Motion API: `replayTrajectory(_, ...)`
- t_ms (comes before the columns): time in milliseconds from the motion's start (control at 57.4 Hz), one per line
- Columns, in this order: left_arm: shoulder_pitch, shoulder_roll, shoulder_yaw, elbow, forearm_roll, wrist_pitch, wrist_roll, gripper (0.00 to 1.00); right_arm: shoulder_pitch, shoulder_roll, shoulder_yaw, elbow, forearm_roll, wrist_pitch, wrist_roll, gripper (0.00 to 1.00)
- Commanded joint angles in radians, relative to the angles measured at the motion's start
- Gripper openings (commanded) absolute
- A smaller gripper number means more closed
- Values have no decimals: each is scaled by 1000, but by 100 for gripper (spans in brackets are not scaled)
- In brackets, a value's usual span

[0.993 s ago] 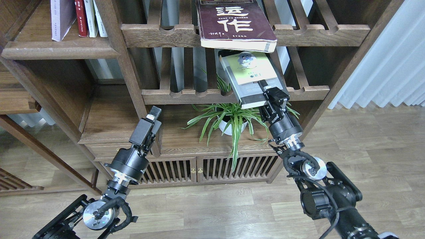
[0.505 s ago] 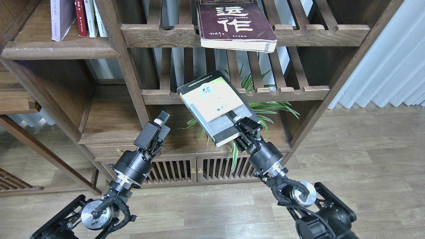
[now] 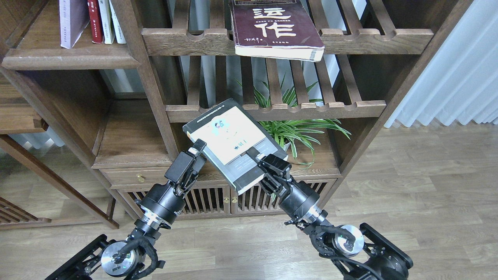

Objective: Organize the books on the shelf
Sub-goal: 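Hold the green-covered book between both grippers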

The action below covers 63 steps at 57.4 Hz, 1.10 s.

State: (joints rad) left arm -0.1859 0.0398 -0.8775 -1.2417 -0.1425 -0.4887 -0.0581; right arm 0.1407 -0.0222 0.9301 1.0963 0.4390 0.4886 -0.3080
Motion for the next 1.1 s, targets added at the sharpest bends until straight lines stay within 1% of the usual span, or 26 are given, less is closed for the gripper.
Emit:
replayTrajectory(0,2,-4,2,15,1,0,0,98,-1,11,-2,17,-6,0,0,5)
replayTrajectory(192,2,-9,2,16,0,0,0,97,-1,8,-14,45,-19,0,0,5)
replayTrajectory(314,2,-27,0,15,0,0,0,97,-16,7,-16,46,-26,0,0,5)
replayTrajectory(610,2,-26,2,16,1,0,0,96,-27,10,-16,46,-49,0,1,5)
replayTrajectory(645,2,-26,2,16,0,0,0,94,-27,11,-16,46,-51,0,1,5)
replayTrajectory(662,0,-26,2,16,0,0,3,91,-27,11,-16,46,-51,0,1,5)
replayTrajectory(766,-1,-23,9,15,1,0,4,84,-26,13,-16,46,-51,0,1,6)
replayTrajectory(801,-1,-21,14,13,1,0,4,79,-26,11,-16,46,-51,0,1,6)
replayTrajectory(819,-1,-20,15,12,1,0,4,75,-26,13,-16,46,-51,0,1,6)
replayTrajectory(854,-1,-20,15,10,1,0,4,70,-26,11,-16,46,-51,0,1,6)
replayTrajectory(871,-1,-20,15,8,1,0,4,64,-26,11,-16,46,-51,0,1,6)
replayTrajectory(888,-1,-20,15,8,1,0,4,61,-26,11,-16,46,-51,0,1,6)
replayTrajectory(923,0,-18,17,4,0,0,3,50,-26,11,-16,46,-51,0,1,6)
replayTrajectory(958,0,-18,17,4,1,0,3,45,-24,11,-16,46,-51,0,1,6)
replayTrajectory(1010,3,-21,28,5,1,0,3,41,-24,11,-16,46,-51,0,1,6)
replayTrajectory(1080,2,-21,40,7,3,0,6,40,-23,13,-16,46,-51,0,1,6)
